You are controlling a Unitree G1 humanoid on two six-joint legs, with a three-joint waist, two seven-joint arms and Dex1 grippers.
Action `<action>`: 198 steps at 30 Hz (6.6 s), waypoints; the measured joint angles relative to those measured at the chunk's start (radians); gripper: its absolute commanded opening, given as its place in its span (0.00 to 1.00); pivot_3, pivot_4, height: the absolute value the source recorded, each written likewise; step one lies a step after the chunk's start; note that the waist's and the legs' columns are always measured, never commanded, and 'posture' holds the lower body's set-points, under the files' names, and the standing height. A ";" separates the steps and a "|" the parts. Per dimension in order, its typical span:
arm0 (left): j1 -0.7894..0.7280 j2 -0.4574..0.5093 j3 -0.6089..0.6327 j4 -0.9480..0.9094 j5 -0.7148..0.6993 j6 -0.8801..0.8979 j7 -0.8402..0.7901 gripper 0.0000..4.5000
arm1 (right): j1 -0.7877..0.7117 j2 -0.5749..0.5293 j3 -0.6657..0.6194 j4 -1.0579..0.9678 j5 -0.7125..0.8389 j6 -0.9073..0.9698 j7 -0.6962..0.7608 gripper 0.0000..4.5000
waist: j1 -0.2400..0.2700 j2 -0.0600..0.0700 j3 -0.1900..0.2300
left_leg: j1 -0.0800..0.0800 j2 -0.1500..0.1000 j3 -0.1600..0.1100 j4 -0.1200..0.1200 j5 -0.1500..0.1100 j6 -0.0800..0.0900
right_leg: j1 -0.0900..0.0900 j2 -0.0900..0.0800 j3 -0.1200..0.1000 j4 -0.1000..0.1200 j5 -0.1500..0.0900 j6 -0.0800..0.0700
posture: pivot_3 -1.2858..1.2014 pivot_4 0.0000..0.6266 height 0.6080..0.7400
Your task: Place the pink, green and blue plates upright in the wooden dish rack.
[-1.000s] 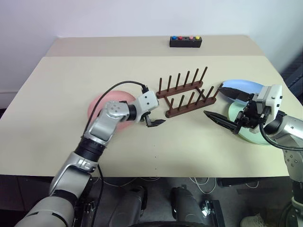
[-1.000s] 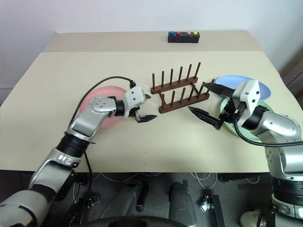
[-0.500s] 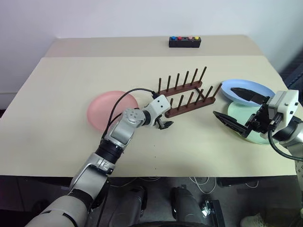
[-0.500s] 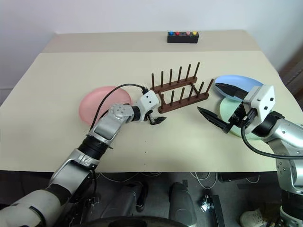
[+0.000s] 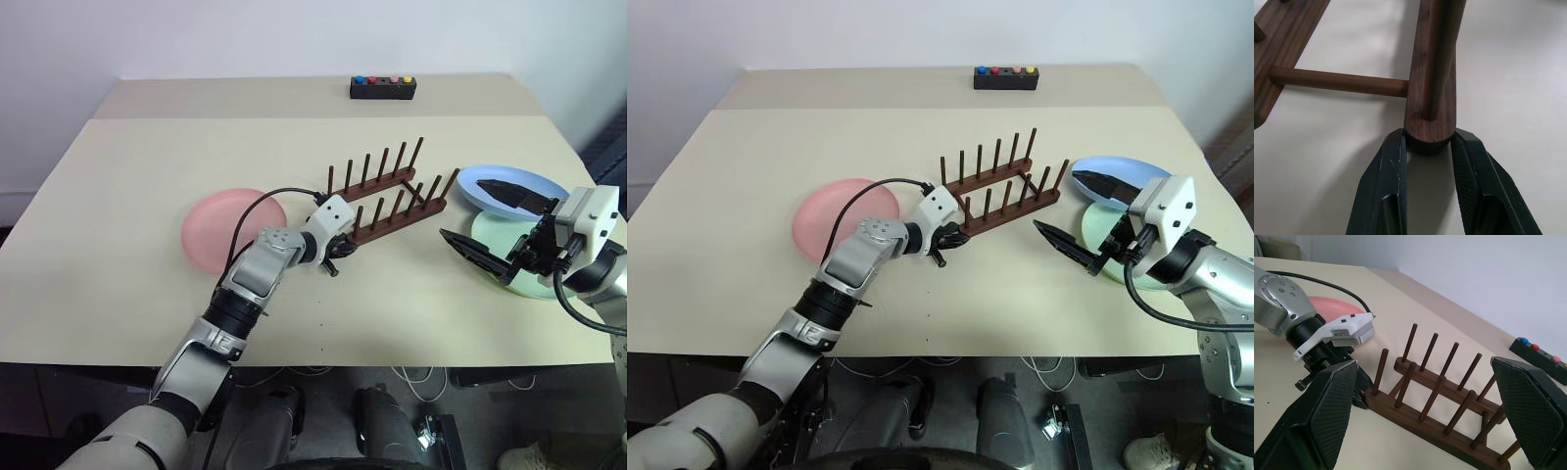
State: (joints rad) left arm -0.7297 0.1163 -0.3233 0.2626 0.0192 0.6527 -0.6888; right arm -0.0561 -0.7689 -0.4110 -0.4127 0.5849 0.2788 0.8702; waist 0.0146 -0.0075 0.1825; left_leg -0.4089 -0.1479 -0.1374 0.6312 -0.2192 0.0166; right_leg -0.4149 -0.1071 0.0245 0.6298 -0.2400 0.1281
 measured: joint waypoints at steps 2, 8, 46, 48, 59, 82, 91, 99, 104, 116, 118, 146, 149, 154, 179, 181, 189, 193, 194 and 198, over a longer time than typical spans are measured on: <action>0.000 0.007 -0.004 0.003 0.000 -0.015 -0.003 0.15 | 0.000 0.000 0.000 0.000 0.000 0.000 0.000 1.00 | 0.000 0.000 0.000 | 0.000 0.000 0.000 0.000 0.000 0.000 | 0.000 0.000 0.000 0.000 0.000 0.000 | 0.52 0.24 1.00; -0.078 0.109 -0.014 0.130 -0.009 -0.249 -0.142 0.15 | 0.000 0.000 0.000 0.001 0.000 0.000 0.002 1.00 | -0.002 0.000 0.000 | 0.000 0.000 0.000 0.000 0.000 0.000 | -0.001 0.000 0.000 0.000 0.000 0.000 | 0.52 0.24 1.00; -0.058 0.400 0.130 -0.092 -0.279 -0.193 -0.678 0.00 | 0.123 -0.023 0.084 -0.031 -0.048 0.092 -0.021 0.01 | -0.013 0.002 -0.001 | 0.001 0.000 0.000 0.000 0.000 0.000 | 0.000 0.001 0.001 0.001 0.000 0.000 | 0.52 0.24 1.00; 0.014 0.409 0.082 -0.164 -0.291 -0.156 -0.704 0.00 | 0.097 -0.027 0.137 -0.004 -0.113 0.075 -0.032 0.01 | -0.011 0.003 -0.001 | 0.002 0.001 0.000 0.000 0.000 0.000 | 0.001 0.001 0.001 0.001 0.000 -0.001 | 0.52 0.24 1.00; 0.089 0.206 -0.090 -0.174 -0.088 -0.211 -0.342 0.00 | 0.035 -0.060 0.342 0.150 -0.443 -0.037 -0.095 0.01 | -0.004 0.001 -0.001 | 0.001 0.001 0.000 -0.001 0.000 0.000 | 0.000 -0.001 0.001 0.000 0.000 -0.001 | 0.52 0.24 1.00; -0.224 0.037 -0.088 0.490 0.126 -0.579 -0.045 0.00 | -0.364 0.030 0.531 0.747 -0.795 -0.358 -0.267 0.01 | -0.006 0.001 -0.001 | 0.001 0.000 0.000 0.000 0.003 -0.005 | -0.001 0.002 0.001 0.001 0.001 0.000 | 0.52 0.24 1.00; -0.264 0.022 -0.046 0.606 0.132 -0.626 -0.027 0.00 | -0.449 0.058 0.548 0.887 -0.835 -0.451 -0.321 0.01 | -0.008 0.001 -0.001 | 0.000 0.000 0.000 0.000 0.005 -0.007 | -0.001 0.002 0.001 0.002 0.001 0.000 | 0.52 0.24 1.00; -0.252 0.023 0.022 0.509 0.047 -0.504 -0.143 0.00 | -0.420 0.081 0.503 0.811 -0.756 -0.403 -0.289 0.01 | -0.014 0.001 -0.001 | -0.001 0.000 0.000 0.000 0.004 -0.005 | -0.003 0.003 0.001 0.003 0.001 0.000 | 0.52 0.24 1.00; -0.204 0.171 0.098 0.170 -0.168 -0.156 -0.389 0.18 | -0.335 0.106 0.376 0.513 -0.442 -0.095 -0.158 0.12 | -0.038 0.002 -0.001 | -0.002 0.001 -0.001 -0.001 0.003 -0.005 | -0.006 0.003 0.002 0.005 0.001 0.000 | 0.52 0.24 1.00; -0.258 0.510 0.348 0.316 -0.222 -0.159 -0.306 1.00 | -0.312 0.162 0.153 0.222 -0.132 0.246 -0.276 1.00 | -0.028 0.002 -0.001 | -0.001 0.003 -0.001 -0.002 0.004 -0.007 | -0.008 0.005 0.002 0.005 0.004 -0.004 | 0.52 0.24 1.00; -0.272 0.536 0.358 0.397 -0.201 -0.189 -0.253 1.00 | -0.351 0.161 0.158 0.222 -0.150 0.260 -0.316 1.00 | -0.027 0.002 -0.001 | -0.001 0.003 -0.001 -0.002 0.004 -0.007 | -0.008 0.005 0.002 0.006 0.004 -0.004 | 0.52 0.24 1.00; -0.381 0.647 0.139 0.748 -0.040 0.347 -0.376 1.00 | -0.420 0.129 0.208 0.208 -0.060 0.366 -0.229 1.00 | -0.029 0.001 -0.001 | -0.002 0.003 -0.001 -0.002 0.004 -0.006 | -0.008 0.005 0.002 0.007 0.004 -0.004 | 0.52 0.24 1.00; -0.386 0.641 0.143 0.778 -0.029 0.341 -0.374 0.89 | -0.403 0.128 0.205 0.190 -0.060 0.366 -0.236 1.00 | -0.031 0.004 -0.003 | -0.001 0.003 0.000 -0.002 0.004 -0.006 | -0.008 0.005 0.002 0.007 0.004 -0.004 | 0.52 0.24 1.00; -0.409 0.609 0.186 0.826 -0.029 0.341 -0.309 0.38 | -0.383 0.123 0.204 0.171 -0.062 0.365 -0.244 1.00 | -0.027 0.005 -0.003 | -0.001 0.003 0.000 -0.001 0.004 -0.006 | -0.008 0.005 0.002 0.007 0.004 -0.004 | 0.52 0.24 1.00; -0.312 0.372 0.923 0.428 -0.535 0.330 0.136 0.02 | -0.431 0.011 0.402 0.100 -0.389 -0.027 -0.145 1.00 | -0.029 0.000 -0.001 | -0.004 0.003 0.000 0.000 0.006 -0.010 | -0.012 0.005 0.002 0.010 0.004 -0.004 | 0.52 0.24 1.00; -0.294 0.297 0.967 0.335 -0.570 0.308 0.222 0.02 | -0.460 0.007 0.446 0.105 -0.460 -0.095 -0.141 1.00 | -0.028 -0.001 0.000 | -0.004 0.003 0.000 0.000 0.008 -0.012 | -0.012 0.005 0.002 0.011 0.004 -0.004 | 0.52 0.24 1.00; -0.169 -0.024 0.973 -0.145 -0.719 0.238 0.508 0.02 | -0.586 0.039 0.624 0.093 -0.842 -0.358 -0.243 1.00 | -0.026 -0.005 -0.001 | -0.004 0.003 0.001 0.000 0.009 -0.015 | -0.012 0.005 0.003 0.010 0.004 -0.004 | 0.52 0.24 1.00; -0.136 -0.077 0.921 -0.253 -0.734 0.228 0.579 0.02 | -0.586 0.035 0.661 0.164 -1.033 -0.448 -0.326 1.00 | -0.024 -0.005 -0.001 | -0.004 0.003 0.001 0.001 0.010 -0.016 | -0.012 0.005 0.003 0.011 0.004 -0.004 | 0.52 0.24 1.00; -0.136 -0.089 0.911 -0.271 -0.743 0.224 0.597 0.02 | -0.592 0.035 0.661 0.174 -1.055 -0.465 -0.335 1.00 | -0.024 -0.005 -0.001 | -0.004 0.003 0.001 0.001 0.010 -0.016 | -0.012 0.005 0.003 0.011 0.004 -0.004 | 0.52 0.24 1.00; -0.121 -0.118 0.875 -0.325 -0.779 0.227 0.640 0.02 | -0.596 0.034 0.666 0.199 -1.135 -0.530 -0.359 1.00 | -0.026 -0.005 -0.001 | -0.003 0.003 0.001 0.000 0.010 -0.016 | -0.012 0.005 0.003 0.011 0.004 -0.004 | 0.52 0.24 1.00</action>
State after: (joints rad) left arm -0.8505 -0.0015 0.5512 -0.0626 -0.7603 0.8793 -0.0488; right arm -0.6524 -0.7350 0.2553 -0.2136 -0.5497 -0.2509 0.5117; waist -0.0110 -0.0129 0.1817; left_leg -0.4122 -0.1451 -0.1365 0.6315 -0.2094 0.0005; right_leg -0.4265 -0.1018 0.0275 0.6407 -0.2359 0.1239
